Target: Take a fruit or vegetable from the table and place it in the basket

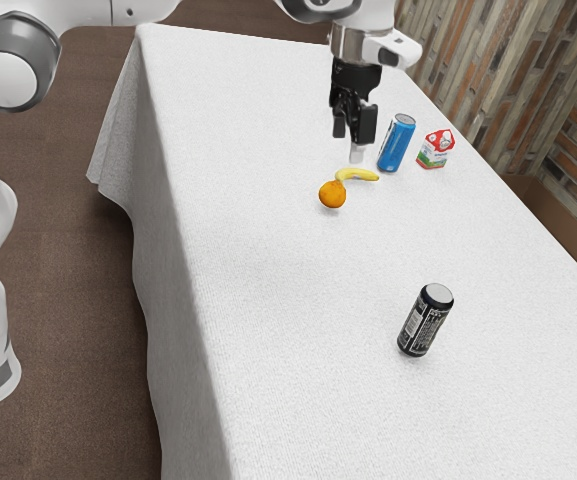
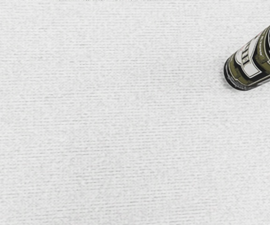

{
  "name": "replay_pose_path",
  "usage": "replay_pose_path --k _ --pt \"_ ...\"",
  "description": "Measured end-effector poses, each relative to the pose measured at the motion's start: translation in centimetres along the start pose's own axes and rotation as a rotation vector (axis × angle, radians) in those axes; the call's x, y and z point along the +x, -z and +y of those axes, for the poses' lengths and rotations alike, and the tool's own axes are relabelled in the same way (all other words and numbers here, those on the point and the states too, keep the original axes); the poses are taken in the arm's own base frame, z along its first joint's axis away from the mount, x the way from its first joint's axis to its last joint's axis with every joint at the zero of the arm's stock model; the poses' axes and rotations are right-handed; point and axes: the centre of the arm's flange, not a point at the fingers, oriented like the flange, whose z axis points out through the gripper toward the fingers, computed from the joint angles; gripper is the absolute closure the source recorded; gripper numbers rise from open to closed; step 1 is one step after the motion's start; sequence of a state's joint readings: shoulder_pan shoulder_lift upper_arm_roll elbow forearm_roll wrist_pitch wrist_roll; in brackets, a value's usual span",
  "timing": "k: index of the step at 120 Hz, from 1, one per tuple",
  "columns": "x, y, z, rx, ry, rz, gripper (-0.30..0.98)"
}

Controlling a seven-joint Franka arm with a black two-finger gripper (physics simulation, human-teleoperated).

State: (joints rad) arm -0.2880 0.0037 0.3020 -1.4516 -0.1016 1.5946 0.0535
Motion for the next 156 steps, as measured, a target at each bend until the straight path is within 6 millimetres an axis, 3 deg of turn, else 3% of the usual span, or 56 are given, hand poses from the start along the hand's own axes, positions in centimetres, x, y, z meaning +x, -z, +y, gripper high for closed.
replay_pose_path --k 22,33,41,47,58,62,67,76,97,114,129,142,156 --pt "0.3 0.2 -0.4 0.001 -0.004 0.010 0.00" --pt "0.4 2.9 -0.8 0.024 -0.006 0.053 0.00" --pt "1.1 1.9 -2.5 0.055 0.022 0.030 0.00" --pt "1.2 1.3 -6.5 0.084 0.094 0.012 0.00" --pt "-2.1 2.0 -20.4 0.145 0.346 0.000 0.00" --pt "-3.5 2.1 -24.1 0.162 0.416 -0.005 0.00" --pt "-4.3 1.9 -26.4 0.177 0.460 -0.010 0.00" --pt "-4.4 0.5 -28.6 0.179 0.499 -0.025 0.00" --pt "-3.3 -0.6 -29.1 0.170 0.501 0.003 0.00" --pt "3.8 -3.6 -27.4 0.188 0.436 0.046 0.00" --pt "8.3 -7.2 -26.6 0.161 0.376 0.066 0.00" --pt "9.6 -10.7 -27.3 0.128 0.362 0.039 0.00" --pt "10.5 -13.0 -26.8 0.118 0.346 0.015 0.00"
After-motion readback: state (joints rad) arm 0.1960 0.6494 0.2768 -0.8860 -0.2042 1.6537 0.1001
